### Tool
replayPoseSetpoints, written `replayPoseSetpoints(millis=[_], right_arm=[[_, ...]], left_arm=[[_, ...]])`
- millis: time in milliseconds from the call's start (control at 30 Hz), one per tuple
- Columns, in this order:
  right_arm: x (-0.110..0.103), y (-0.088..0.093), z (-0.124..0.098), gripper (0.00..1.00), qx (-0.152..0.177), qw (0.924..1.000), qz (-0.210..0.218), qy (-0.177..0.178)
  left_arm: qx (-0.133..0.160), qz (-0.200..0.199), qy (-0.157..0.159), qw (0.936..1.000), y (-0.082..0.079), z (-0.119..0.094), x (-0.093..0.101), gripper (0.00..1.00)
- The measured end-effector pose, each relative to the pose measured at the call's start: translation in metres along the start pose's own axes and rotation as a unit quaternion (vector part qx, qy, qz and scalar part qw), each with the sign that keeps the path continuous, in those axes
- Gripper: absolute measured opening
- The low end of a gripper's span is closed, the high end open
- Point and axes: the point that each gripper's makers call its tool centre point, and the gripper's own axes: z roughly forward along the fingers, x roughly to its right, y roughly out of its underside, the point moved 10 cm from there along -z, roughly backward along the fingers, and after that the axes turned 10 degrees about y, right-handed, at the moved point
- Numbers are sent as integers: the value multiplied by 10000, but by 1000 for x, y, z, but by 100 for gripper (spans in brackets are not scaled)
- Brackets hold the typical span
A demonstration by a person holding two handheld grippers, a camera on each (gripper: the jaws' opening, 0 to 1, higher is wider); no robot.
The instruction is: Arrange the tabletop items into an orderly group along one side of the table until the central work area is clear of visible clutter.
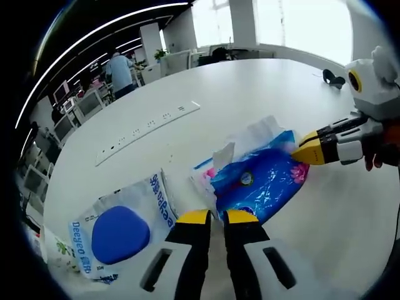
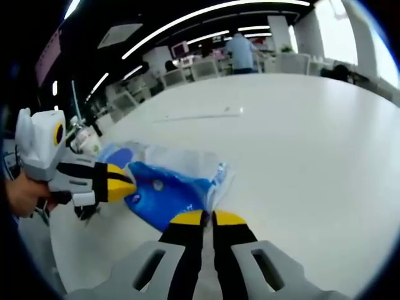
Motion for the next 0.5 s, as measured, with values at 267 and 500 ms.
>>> replayPoseSetpoints(millis=[267, 500], right_arm=[[-1, 1, -3, 4, 18, 9999, -87, 91], [-4, 1, -4, 1, 15, 9997, -40, 226]], left_arm=[[119, 207, -122, 9996, -4, -7, 4, 15], [139, 258, -71, 9995, -1, -16, 9, 14]])
